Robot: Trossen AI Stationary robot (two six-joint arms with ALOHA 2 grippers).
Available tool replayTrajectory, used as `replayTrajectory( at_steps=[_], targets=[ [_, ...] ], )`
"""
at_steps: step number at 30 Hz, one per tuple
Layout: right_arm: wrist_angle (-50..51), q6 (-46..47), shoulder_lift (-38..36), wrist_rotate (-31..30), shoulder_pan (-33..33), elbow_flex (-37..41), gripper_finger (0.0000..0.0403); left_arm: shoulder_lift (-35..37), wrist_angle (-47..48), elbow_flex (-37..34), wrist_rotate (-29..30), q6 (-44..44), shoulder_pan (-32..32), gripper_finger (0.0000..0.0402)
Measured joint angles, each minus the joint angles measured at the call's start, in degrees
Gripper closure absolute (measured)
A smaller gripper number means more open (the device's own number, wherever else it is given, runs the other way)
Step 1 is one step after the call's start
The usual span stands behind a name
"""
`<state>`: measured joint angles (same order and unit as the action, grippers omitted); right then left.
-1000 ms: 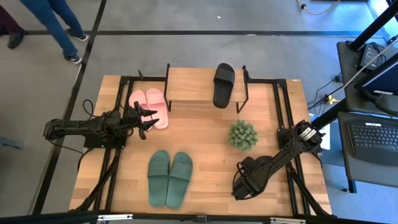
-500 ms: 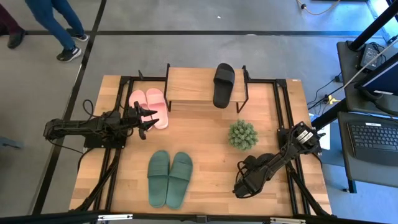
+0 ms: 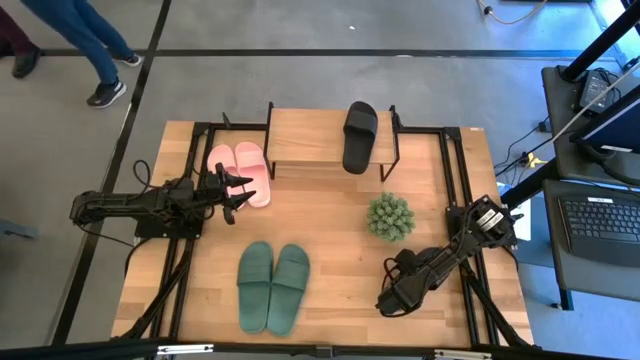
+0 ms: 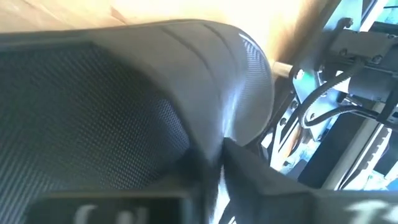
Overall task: Pick and place slides into the shelf
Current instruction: Put the black slide on the shelf
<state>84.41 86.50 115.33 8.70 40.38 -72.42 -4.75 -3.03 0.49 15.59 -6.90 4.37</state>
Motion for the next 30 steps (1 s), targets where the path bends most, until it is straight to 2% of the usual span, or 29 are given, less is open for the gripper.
replayTrajectory(
  at_steps=[2, 7, 15, 26, 30],
  targets=[
    [0.25, -0.27, 0.00, 0.01, 0.00, 0.00, 0.0386, 0.00, 0.00, -0.02, 0.00, 0.00, 0.01, 0.0211],
    [2.48, -1.28, 0.09, 0.32, 0.00, -0.80, 0.0384, 0.00, 0.00, 0.00, 0.00, 0.00, 0.00, 0.0211],
    [5.36, -6.09, -0.29, 0.17, 0.00, -10.24, 0.0386, 0.00, 0.00, -0.02, 0.00, 0.00, 0.01, 0.0211],
    [5.56, -11.64, -0.37, -6.32, 0.61, -27.58, 0.0386, 0.00, 0.00, 0.00, 0.00, 0.00, 0.01, 0.0211],
    [5.60, -16.01, -0.37, -11.42, 0.59, -32.91, 0.0386, 0.00, 0.00, 0.00, 0.00, 0.00, 0.00, 0.0211]
  ],
)
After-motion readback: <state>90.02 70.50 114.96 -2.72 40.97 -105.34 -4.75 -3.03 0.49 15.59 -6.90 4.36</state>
